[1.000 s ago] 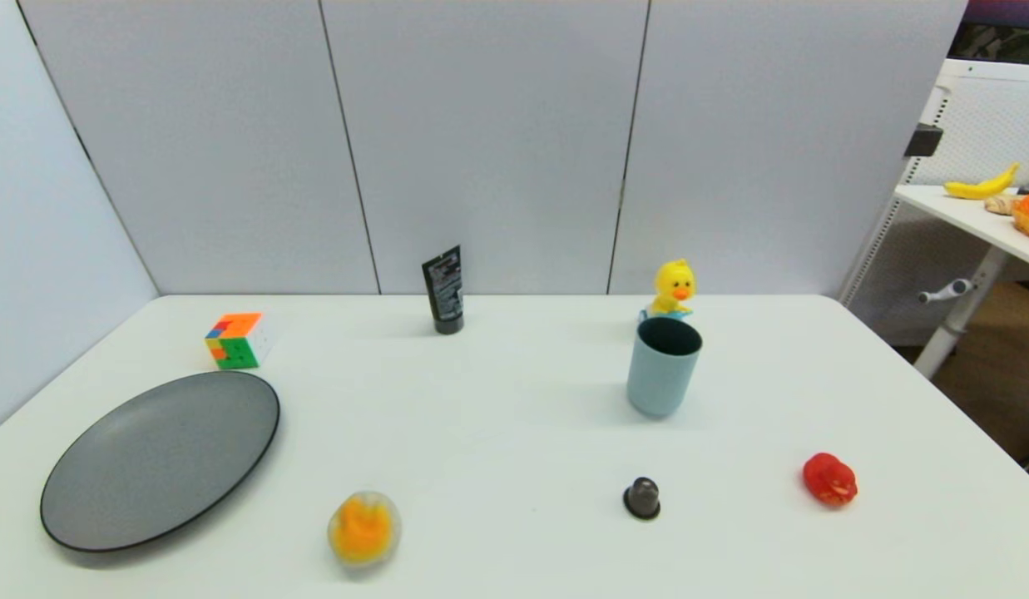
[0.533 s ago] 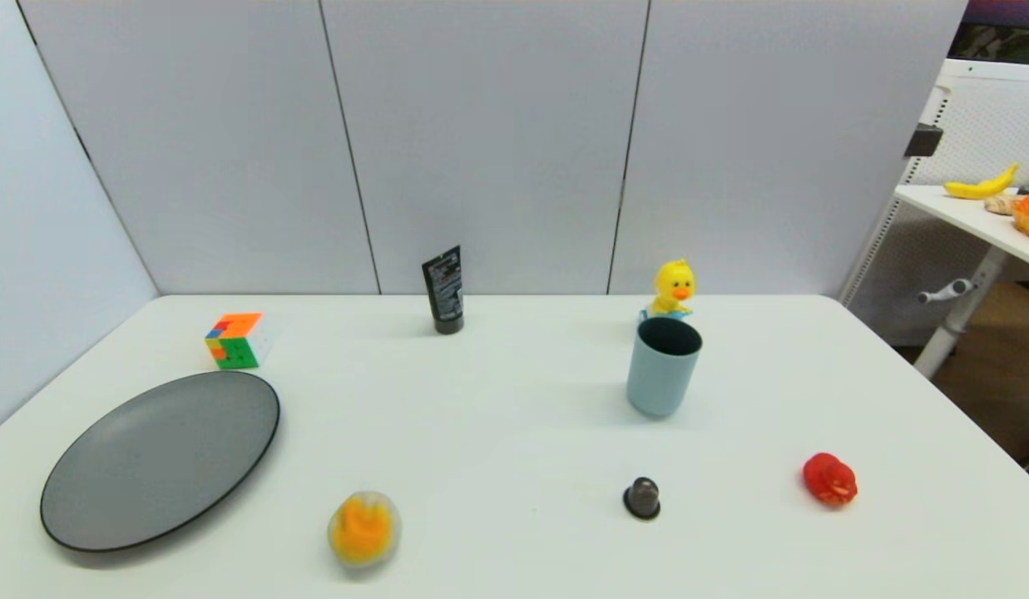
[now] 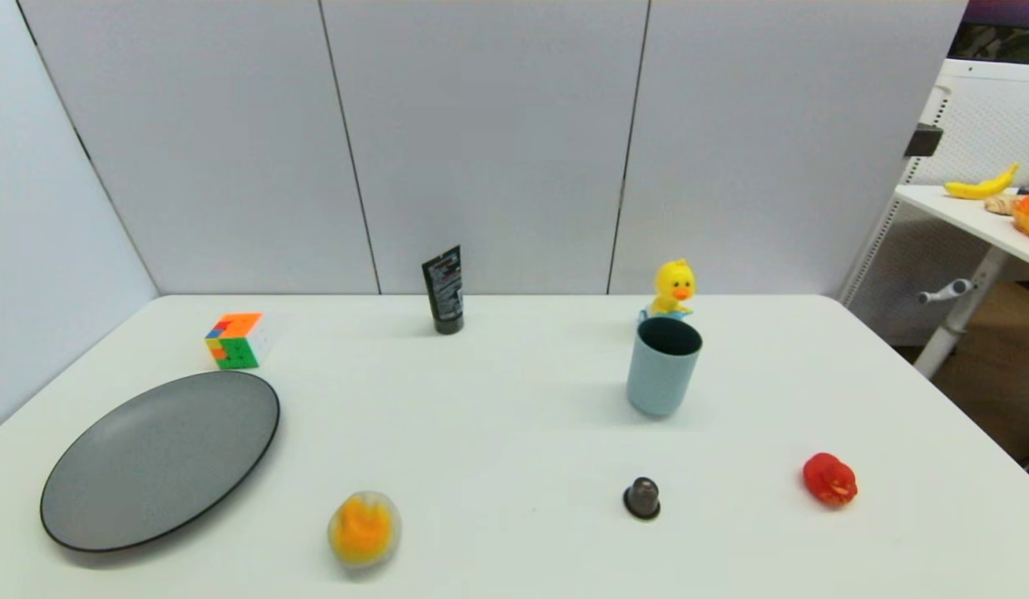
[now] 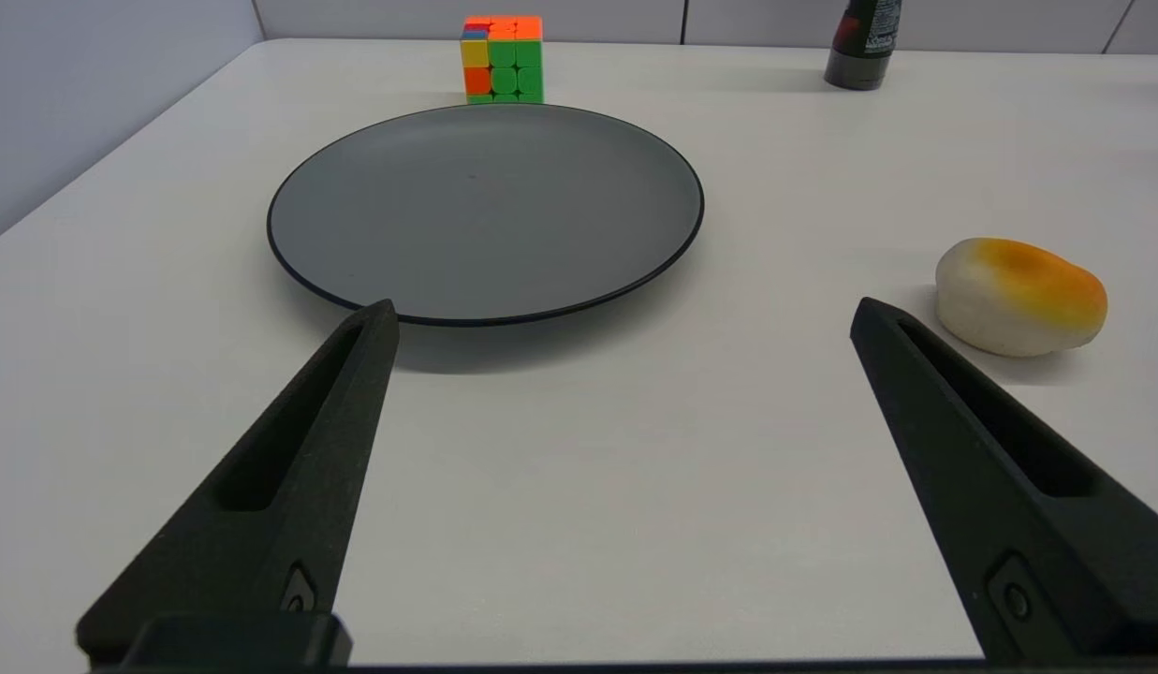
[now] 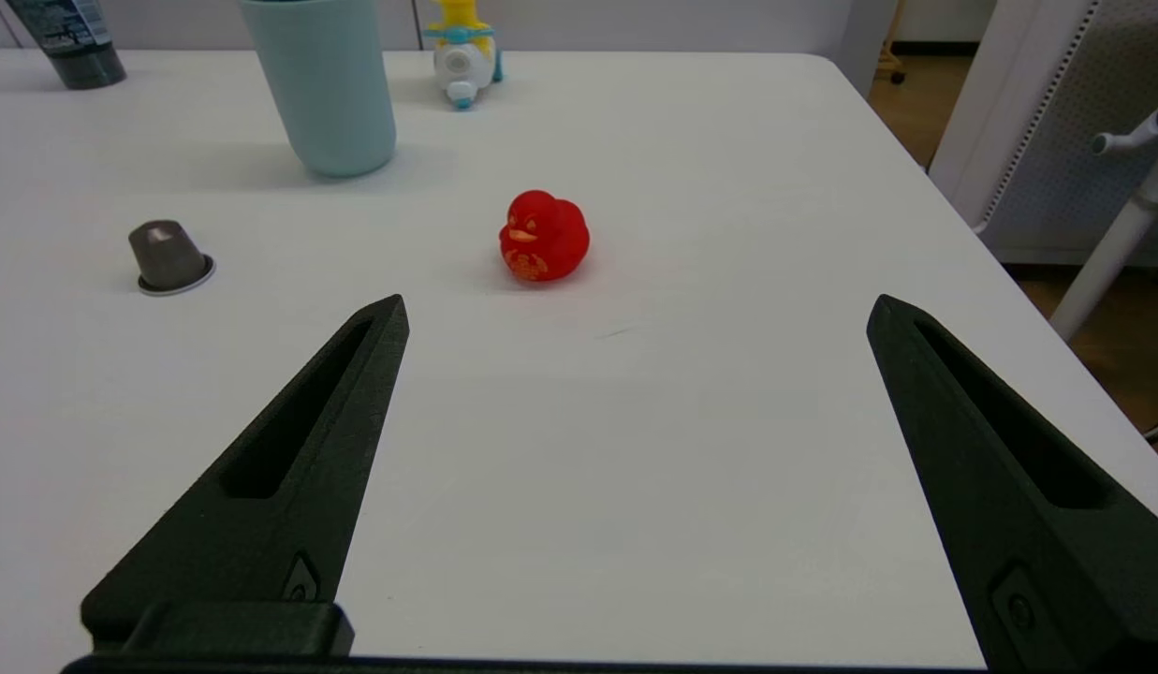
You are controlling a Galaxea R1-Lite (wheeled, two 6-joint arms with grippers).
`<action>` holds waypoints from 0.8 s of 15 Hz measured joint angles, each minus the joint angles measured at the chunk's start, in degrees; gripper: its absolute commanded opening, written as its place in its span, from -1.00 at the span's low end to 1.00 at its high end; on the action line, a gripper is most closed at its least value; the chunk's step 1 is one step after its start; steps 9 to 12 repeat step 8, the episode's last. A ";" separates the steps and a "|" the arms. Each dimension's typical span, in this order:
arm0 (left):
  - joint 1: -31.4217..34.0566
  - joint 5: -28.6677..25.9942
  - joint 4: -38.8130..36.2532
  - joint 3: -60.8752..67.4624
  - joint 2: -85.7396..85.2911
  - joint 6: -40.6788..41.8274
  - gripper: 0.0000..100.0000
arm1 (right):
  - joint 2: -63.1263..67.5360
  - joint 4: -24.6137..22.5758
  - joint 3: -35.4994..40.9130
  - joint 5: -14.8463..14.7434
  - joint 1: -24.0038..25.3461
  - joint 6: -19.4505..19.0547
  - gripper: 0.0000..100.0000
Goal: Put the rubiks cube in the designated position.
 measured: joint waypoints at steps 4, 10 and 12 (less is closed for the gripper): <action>0.00 0.00 -0.02 0.00 0.00 -0.02 1.00 | 0.00 0.27 0.00 -0.15 -0.04 -0.41 1.00; 0.00 0.00 0.00 0.00 0.00 0.02 1.00 | 0.00 0.22 0.00 -0.12 0.00 0.20 1.00; 0.00 0.00 0.00 0.00 0.00 0.02 1.00 | 0.00 0.22 0.00 -0.12 0.00 0.20 1.00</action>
